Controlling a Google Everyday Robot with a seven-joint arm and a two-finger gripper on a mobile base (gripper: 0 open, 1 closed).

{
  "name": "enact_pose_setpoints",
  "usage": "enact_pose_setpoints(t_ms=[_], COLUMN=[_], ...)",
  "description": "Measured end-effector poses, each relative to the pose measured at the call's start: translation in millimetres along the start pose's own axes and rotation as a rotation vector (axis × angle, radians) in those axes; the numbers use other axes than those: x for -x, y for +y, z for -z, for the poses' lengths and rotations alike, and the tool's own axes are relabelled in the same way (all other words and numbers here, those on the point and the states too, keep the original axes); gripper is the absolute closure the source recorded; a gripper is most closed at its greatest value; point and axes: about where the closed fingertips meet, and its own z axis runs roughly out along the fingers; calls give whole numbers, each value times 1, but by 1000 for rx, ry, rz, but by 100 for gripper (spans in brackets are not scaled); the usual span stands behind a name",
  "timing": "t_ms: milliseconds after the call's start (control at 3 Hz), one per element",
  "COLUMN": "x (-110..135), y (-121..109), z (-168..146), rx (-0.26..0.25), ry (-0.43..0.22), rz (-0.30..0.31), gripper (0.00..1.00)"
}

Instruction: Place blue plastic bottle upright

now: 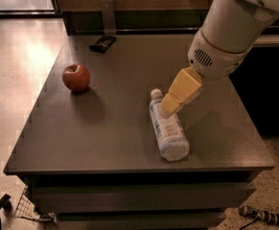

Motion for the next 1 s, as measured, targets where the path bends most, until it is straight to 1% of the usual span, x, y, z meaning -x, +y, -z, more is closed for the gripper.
enact_pose_setpoints(t_ms=[333,667,1000], x=[1,1,5], y=[1,1,7], z=[4,5,0], rx=[0,0,-21], ry=[-20,-22,19], rz=[-78,-75,-96], gripper=[0,0,0])
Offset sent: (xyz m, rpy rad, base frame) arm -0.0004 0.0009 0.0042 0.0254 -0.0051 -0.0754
